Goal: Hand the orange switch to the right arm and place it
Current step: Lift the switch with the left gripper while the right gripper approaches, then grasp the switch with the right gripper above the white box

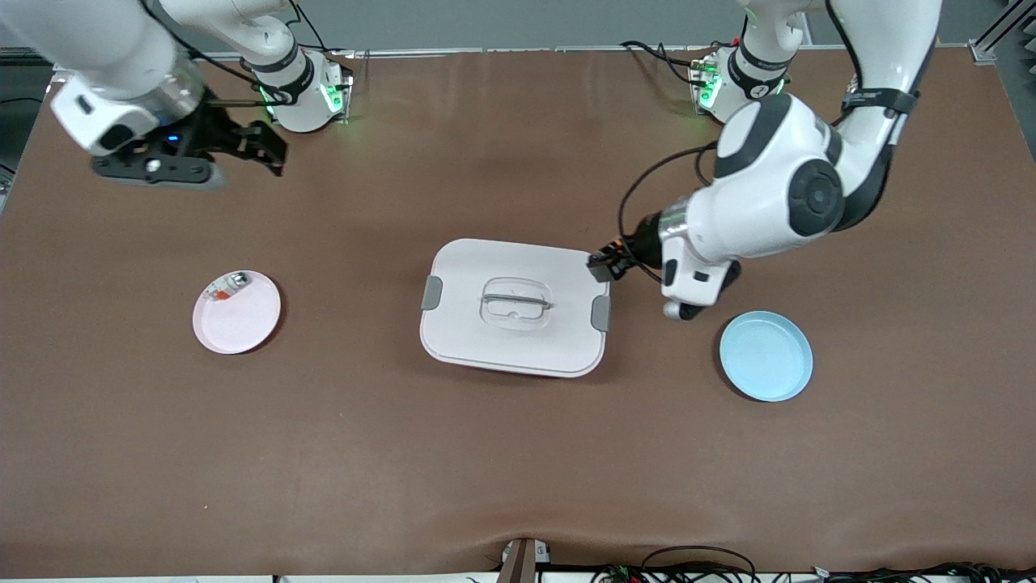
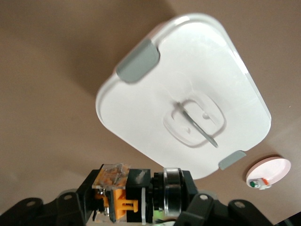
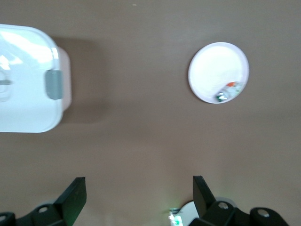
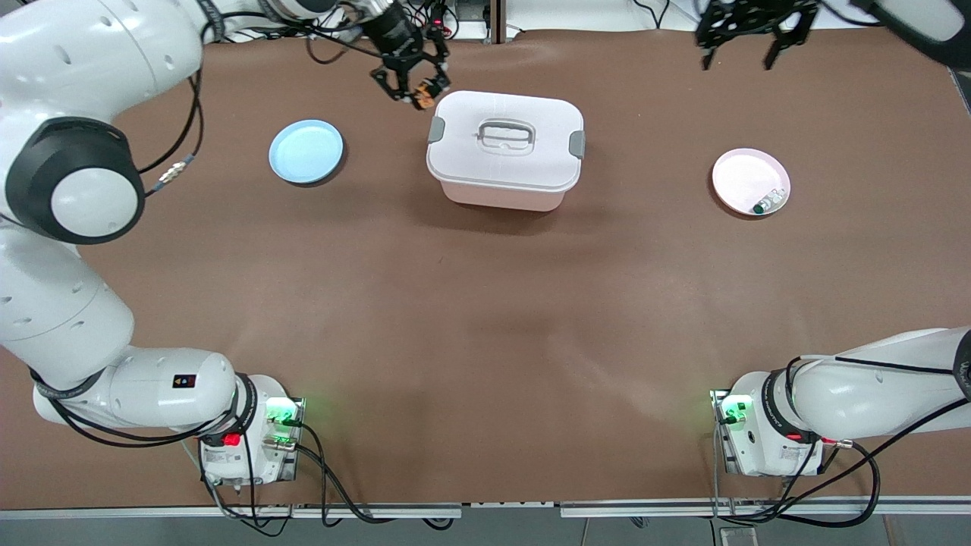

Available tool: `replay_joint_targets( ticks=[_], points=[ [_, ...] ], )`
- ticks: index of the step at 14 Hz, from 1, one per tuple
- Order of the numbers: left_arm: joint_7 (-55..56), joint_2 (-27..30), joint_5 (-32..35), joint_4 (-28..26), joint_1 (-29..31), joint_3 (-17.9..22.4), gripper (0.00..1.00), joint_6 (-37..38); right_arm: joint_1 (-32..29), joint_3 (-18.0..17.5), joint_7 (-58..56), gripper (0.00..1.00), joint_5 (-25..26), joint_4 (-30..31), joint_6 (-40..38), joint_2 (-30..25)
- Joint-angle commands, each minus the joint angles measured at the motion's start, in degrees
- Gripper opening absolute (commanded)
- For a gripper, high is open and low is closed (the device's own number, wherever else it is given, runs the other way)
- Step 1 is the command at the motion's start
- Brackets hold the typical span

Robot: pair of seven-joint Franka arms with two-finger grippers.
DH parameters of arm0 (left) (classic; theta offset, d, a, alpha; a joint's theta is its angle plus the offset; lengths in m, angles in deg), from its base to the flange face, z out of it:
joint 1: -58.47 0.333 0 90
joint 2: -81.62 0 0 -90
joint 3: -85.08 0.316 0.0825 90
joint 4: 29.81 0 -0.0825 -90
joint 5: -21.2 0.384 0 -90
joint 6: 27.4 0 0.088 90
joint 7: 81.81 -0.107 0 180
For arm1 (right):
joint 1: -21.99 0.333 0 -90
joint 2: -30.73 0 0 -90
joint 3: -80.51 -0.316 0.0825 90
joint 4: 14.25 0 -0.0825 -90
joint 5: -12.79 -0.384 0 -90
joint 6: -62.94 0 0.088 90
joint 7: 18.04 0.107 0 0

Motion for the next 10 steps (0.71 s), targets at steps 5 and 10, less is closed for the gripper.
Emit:
replay_joint_targets(
  ticks=[5, 10],
  points=[
    [15.49, -7.48, -2.15, 9.57, -8.23, -0.16, 0.0, -0.54, 11.03, 0.69, 19.75, 1.0, -8.03, 10.39, 18.94, -1.72],
    [15.49, -9.15, -9.45, 9.57, -9.82, -0.16, 0.0, -2.91, 12.62, 0.69, 21.43, 1.0, -18.82, 20.22, 35.63, -4.79]
  ],
)
